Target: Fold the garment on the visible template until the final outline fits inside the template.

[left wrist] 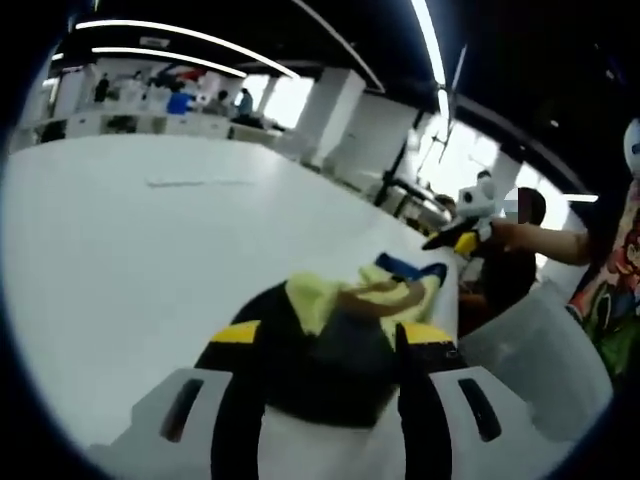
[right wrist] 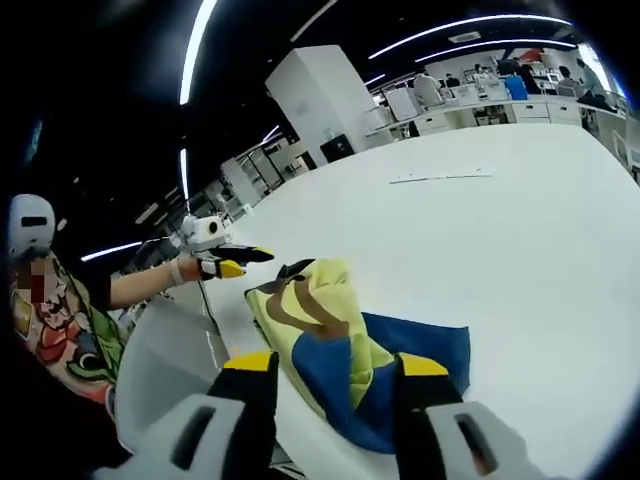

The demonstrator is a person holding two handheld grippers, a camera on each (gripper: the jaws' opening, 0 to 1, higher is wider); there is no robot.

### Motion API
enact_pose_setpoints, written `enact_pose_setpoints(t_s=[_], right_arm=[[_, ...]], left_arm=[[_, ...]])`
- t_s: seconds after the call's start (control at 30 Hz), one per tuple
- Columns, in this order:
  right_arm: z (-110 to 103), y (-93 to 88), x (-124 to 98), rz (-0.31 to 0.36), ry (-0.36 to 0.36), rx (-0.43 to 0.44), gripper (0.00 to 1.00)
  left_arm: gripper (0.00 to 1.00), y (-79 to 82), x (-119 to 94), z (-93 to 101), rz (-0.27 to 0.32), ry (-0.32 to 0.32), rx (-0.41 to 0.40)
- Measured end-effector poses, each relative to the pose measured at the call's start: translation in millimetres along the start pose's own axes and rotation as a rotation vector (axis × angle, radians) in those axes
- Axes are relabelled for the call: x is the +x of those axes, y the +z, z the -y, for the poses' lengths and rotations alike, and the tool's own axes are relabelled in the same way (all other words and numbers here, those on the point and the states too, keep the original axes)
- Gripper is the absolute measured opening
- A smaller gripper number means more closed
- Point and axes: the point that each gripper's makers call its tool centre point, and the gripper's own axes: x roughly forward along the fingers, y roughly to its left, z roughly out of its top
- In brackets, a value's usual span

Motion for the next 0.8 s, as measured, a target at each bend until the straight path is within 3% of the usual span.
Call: enact_pose_setpoints(t_s=[0.1,0.2,0.4,0.47,0.57,0.8], right_arm=[[0.0,-1.9,-0.3,-0.009,0.010,0.034,0.36],[-3.1,-1.8,1.0,-0.025,0.029,0.043,0.31],[-2.1,-4.5,8.3,-0.070,0.038,0.036,0.29],[-2.3,-3.8,8.5,-0.071,0.040,0.037,0.28],[-2.9,-2.5,8.8,-0.068,0.046,0.042,0.25],[0.2,-5.9,12.4,-0.113,0.065,0.108,0.15]], left_arm=[[0.29,-4.8,4.0,1.8,-0.021,-0.036,-0.014],[0.23,-14.3,8.5,0.3,-0.063,-0.045,-0.009],[0.25,-28.4,15.3,-0.4,-0.122,-0.065,-0.026],[0.21,-33.2,15.7,-1.6,-0.147,-0.069,-0.058],[0.15,-34.4,15.8,-2.3,-0.147,-0.076,-0.123],[0.16,-34.6,17.2,-5.6,-0.144,-0.078,-0.163]])
